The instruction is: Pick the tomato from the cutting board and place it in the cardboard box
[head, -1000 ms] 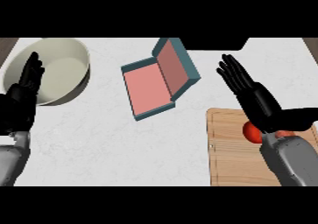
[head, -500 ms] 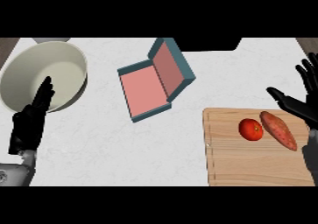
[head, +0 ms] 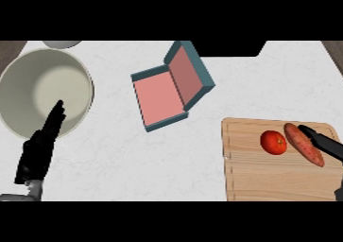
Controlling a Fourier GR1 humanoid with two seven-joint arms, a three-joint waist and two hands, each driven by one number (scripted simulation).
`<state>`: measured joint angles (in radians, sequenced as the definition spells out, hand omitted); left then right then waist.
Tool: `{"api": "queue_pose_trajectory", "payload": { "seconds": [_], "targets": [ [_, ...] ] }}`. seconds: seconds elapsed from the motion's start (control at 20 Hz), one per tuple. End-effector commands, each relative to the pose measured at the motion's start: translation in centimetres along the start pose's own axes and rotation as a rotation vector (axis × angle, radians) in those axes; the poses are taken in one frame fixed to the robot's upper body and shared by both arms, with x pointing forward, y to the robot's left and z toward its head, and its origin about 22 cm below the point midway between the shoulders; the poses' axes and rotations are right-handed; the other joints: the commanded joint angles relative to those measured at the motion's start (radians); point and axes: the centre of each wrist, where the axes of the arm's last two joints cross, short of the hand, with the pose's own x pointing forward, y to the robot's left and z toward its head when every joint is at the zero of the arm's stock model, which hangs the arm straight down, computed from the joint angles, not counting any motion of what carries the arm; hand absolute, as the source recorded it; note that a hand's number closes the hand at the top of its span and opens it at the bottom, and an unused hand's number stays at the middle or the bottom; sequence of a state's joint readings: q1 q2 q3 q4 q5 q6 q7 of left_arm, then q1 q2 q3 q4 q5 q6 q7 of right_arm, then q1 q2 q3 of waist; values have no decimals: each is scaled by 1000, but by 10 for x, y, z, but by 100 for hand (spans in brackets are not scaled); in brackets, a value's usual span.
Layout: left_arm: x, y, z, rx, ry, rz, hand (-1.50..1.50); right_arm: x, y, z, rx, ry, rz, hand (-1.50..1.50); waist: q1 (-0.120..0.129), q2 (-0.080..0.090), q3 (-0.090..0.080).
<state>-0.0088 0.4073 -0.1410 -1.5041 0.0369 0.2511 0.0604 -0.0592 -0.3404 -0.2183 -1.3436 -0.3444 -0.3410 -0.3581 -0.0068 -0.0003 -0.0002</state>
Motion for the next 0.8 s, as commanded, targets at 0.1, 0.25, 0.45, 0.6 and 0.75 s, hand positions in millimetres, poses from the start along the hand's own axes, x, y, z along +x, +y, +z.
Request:
{"api": "queue_pose_trajectory", "payload": {
  "seconds": [0.1, 0.25, 0.45, 0.6, 0.75],
  "targets": [
    [-7, -11, 8, -9, 9, 2, 0, 17, -46, 3, 221, 74, 350, -150, -3, -2, -3],
    [-5, -4, 3, -11, -3, 8, 0, 28, -56, 2, 408, 172, 494, -150, 1, -1, -4],
    [-3, -6, 2, -40, -4, 4, 0, 45, -42, -4, 578, 286, 634, -150, 10, 1, -3],
    [-1, -12, 9, -21, 9, -5, 0, 60, -39, -14, 674, 345, 646, -150, 15, 0, -1],
    [16, -9, -9, -11, -2, 7, 0, 75, -18, -1, 713, 375, 652, -150, 5, 0, -1]
  ]
}}
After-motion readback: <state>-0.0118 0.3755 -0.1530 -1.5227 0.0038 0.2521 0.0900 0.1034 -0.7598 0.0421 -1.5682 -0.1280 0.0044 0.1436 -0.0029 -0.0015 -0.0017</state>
